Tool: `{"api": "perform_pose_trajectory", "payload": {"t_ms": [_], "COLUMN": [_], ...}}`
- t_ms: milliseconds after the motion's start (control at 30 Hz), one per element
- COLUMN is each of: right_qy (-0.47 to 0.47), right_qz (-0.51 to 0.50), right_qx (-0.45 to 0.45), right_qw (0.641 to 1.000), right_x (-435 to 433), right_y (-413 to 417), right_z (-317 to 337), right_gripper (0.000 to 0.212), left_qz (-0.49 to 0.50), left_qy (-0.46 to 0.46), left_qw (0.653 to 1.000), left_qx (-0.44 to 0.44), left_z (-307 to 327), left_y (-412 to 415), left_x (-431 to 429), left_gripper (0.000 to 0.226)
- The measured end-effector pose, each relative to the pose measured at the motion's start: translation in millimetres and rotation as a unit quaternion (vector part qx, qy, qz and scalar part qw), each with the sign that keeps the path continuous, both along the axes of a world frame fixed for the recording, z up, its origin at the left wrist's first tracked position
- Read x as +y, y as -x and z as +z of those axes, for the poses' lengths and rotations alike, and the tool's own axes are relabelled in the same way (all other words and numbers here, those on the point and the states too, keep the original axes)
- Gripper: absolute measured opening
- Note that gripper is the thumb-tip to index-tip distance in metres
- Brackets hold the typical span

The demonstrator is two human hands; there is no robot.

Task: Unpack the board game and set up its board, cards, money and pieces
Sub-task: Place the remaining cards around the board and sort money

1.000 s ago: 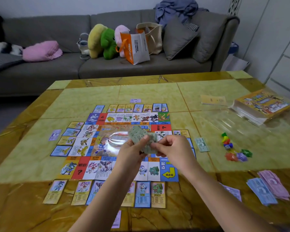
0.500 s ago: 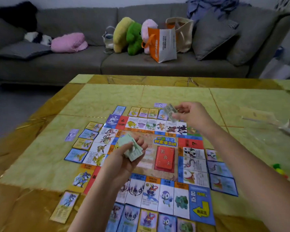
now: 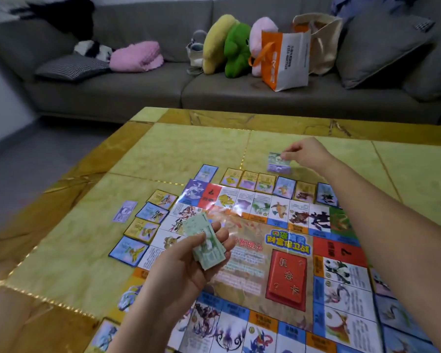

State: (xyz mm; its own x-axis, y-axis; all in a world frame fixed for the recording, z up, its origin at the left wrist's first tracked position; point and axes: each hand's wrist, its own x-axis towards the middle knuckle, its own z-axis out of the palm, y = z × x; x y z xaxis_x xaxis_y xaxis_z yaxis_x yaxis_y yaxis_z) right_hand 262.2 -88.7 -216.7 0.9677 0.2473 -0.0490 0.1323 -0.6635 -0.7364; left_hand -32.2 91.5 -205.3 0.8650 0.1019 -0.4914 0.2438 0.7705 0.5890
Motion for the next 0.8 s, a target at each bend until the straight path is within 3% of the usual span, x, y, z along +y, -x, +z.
{"api": "perform_pose_trajectory", "payload": {"t_ms": [333, 800], "right_qy": [0.054, 0.088], "right_qz": [-0.006, -0.037], "right_qx": [0.046, 0.011], "right_qw": [0.997, 0.995], "right_x": [-3.8, 8.3], "right_y": [-6.6, -5.9], "right_z": [-12.3, -18.5], "right_gripper": [0.023, 0.022], "left_qz": [-0.058, -0.065], "left_qy": [-0.048, -0.034], "left_qw": [0.997, 0.997], "left_qx": [-0.006, -0.003], "left_z": [0.4, 0.7], "left_y": [5.3, 6.4], "left_x": [-2.0, 1.3], "left_gripper": [0.03, 0.031]}}
